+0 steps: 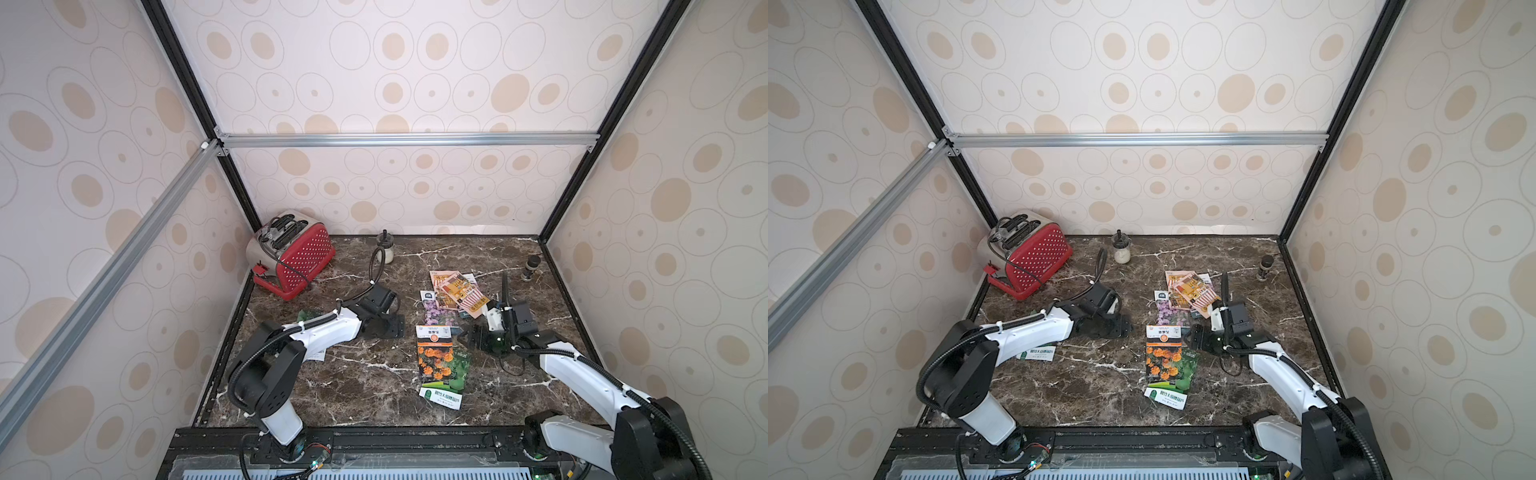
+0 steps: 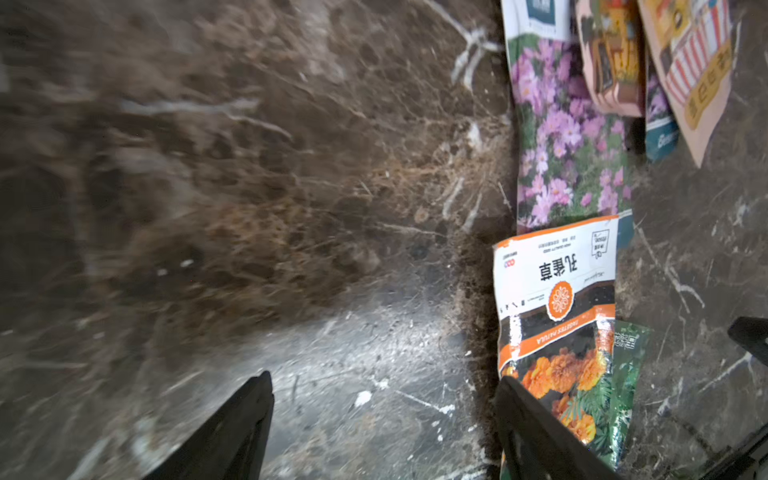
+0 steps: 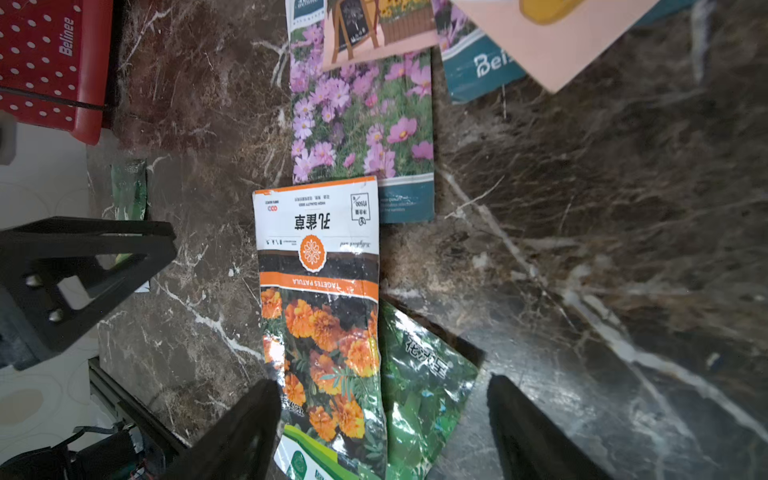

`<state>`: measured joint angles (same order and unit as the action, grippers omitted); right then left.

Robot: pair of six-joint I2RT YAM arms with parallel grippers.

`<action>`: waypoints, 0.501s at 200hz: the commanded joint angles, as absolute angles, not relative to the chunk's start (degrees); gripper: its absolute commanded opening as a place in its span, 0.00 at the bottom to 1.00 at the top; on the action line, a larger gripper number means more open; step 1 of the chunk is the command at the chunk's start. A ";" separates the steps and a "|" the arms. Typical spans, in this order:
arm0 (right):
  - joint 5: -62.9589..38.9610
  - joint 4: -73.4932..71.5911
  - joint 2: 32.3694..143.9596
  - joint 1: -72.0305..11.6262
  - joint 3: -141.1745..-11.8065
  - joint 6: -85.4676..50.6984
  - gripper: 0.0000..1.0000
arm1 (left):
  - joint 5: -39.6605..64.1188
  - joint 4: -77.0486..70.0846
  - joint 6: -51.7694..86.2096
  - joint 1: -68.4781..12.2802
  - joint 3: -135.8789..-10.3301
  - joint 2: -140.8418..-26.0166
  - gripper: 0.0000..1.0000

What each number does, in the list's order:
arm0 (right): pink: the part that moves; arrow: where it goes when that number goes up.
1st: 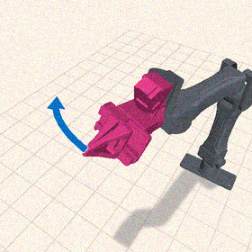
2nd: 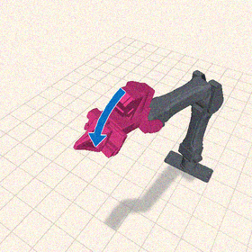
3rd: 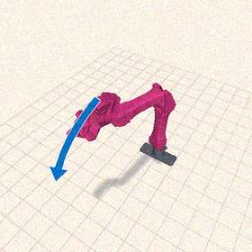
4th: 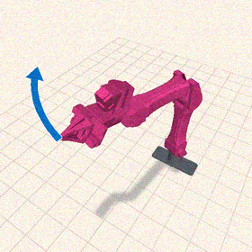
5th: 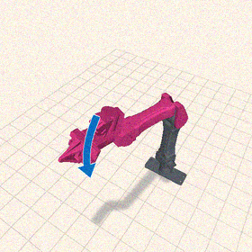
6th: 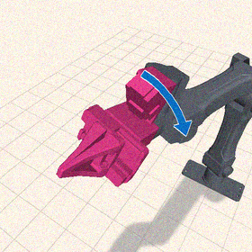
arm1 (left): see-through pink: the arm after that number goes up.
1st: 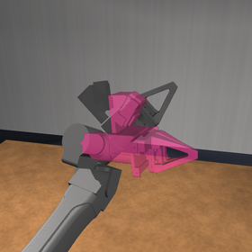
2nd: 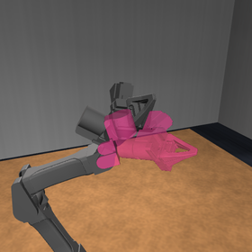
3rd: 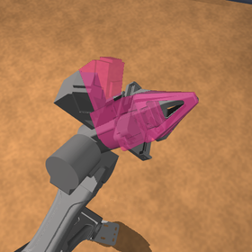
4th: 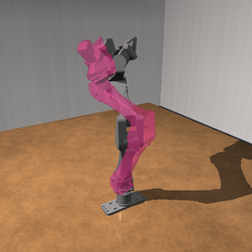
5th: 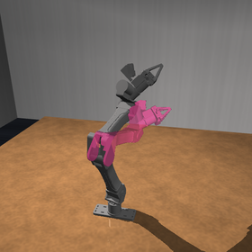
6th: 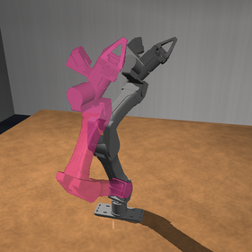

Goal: Arrange the seed packets in a row
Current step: Pick up the seed packet from the center of the board.

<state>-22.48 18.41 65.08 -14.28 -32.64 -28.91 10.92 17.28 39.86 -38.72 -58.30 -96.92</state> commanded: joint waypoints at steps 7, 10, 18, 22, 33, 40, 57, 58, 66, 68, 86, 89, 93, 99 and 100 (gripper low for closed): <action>-25.75 15.05 64.02 -14.28 -31.21 -30.34 0.75 | 15.91 12.91 38.35 -39.99 -61.56 -99.81 0.84; -25.97 14.72 64.13 -14.32 -31.11 -30.30 0.74 | 16.28 12.56 38.45 -39.99 -61.51 -100.00 0.84; -26.30 14.38 64.47 -14.24 -31.26 -30.15 0.70 | 17.27 11.53 38.42 -40.01 -61.31 -100.60 0.83; -26.43 14.21 64.64 -14.29 -31.29 -30.04 0.69 | 17.55 11.13 38.54 -40.15 -61.26 -100.86 0.83; -26.96 13.43 65.03 -14.32 -31.29 -29.88 0.69 | 18.64 9.66 38.89 -40.16 -61.10 -101.50 0.83; -27.28 13.02 65.33 -14.32 -31.27 -29.81 0.68 | 19.36 8.79 39.02 -40.25 -61.16 -102.04 0.82; -28.18 11.32 66.22 -14.30 -30.94 -29.78 0.67 | 20.61 6.90 39.52 -40.72 -61.50 -103.32 0.82; -28.24 11.20 66.29 -14.31 -30.94 -29.79 0.66 | 20.68 6.79 39.53 -40.75 -61.55 -103.43 0.82; -28.75 10.38 66.74 -14.36 -30.80 -29.93 0.65 | 21.23 6.38 39.64 -40.87 -61.92 -104.18 0.81; -28.85 10.15 66.96 -14.38 -30.86 -30.01 0.65 | 21.41 6.23 39.70 -40.87 -62.02 -104.33 0.81; -29.76 8.14 68.41 -14.36 -30.71 -30.56 0.63 | 22.42 4.85 39.97 -41.33 -62.62 -105.73 0.80; -29.86 7.76 68.65 -14.43 -30.68 -30.58 0.62 | 22.57 4.77 39.94 -41.45 -62.73 -105.80 0.80; -30.01 7.39 69.20 -14.49 -30.67 -30.67 0.62 | 22.77 4.50 39.99 -41.52 -62.82 -106.10 0.80; -30.12 6.86 69.81 -14.59 -30.72 -30.63 0.61 | 23.14 4.13 39.90 -41.65 -63.00 -106.46 0.79; -30.14 6.77 69.93 -14.54 -30.74 -30.61 0.61 | 23.17 4.13 39.86 -41.65 -63.01 -106.54 0.79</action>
<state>-28.38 10.20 67.79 -14.28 -31.51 -30.04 20.78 7.20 39.66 -40.60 -60.55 -105.08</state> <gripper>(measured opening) 0.620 0.801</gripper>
